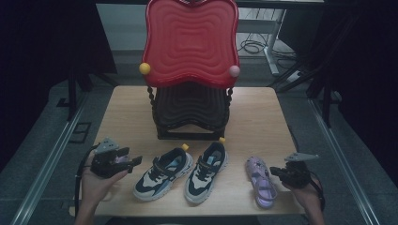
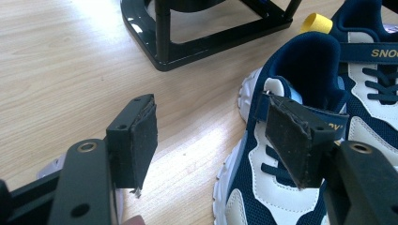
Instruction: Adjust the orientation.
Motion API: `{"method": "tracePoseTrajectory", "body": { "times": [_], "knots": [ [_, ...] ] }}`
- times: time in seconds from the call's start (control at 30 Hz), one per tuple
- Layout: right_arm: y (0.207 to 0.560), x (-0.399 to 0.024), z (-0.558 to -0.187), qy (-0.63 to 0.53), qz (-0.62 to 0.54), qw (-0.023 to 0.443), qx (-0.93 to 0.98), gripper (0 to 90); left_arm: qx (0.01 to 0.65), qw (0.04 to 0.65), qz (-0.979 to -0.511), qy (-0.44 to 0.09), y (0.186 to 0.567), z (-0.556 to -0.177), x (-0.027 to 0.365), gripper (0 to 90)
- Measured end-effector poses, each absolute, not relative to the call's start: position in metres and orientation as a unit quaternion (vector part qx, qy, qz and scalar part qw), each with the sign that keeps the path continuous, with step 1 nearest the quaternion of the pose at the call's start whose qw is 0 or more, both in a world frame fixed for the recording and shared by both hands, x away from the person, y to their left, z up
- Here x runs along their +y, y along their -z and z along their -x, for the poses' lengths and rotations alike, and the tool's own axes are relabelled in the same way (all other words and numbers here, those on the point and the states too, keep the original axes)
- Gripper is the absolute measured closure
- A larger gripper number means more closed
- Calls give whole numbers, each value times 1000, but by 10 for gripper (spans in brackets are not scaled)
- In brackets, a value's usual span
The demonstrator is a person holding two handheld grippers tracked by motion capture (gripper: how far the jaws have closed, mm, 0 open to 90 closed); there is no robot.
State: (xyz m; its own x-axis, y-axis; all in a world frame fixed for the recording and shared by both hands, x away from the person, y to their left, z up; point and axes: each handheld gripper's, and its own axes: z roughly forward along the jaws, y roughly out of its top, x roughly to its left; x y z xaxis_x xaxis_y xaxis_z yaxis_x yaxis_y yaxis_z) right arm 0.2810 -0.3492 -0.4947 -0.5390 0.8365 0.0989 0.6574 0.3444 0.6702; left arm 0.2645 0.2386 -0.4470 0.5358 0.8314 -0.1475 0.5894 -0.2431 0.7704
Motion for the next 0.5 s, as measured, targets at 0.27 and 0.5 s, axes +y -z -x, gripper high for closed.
{"method": "tracePoseTrajectory", "body": {
  "times": [0.27,0.5],
  "knots": [
    [452,-312,-248,-379,-393,131,828,894,456,410,-776,-147,446,-264,237,342],
    [468,-269,-238,-329,-364,86,867,894,457,411,-775,-148,446,-264,239,342]
  ]
}}
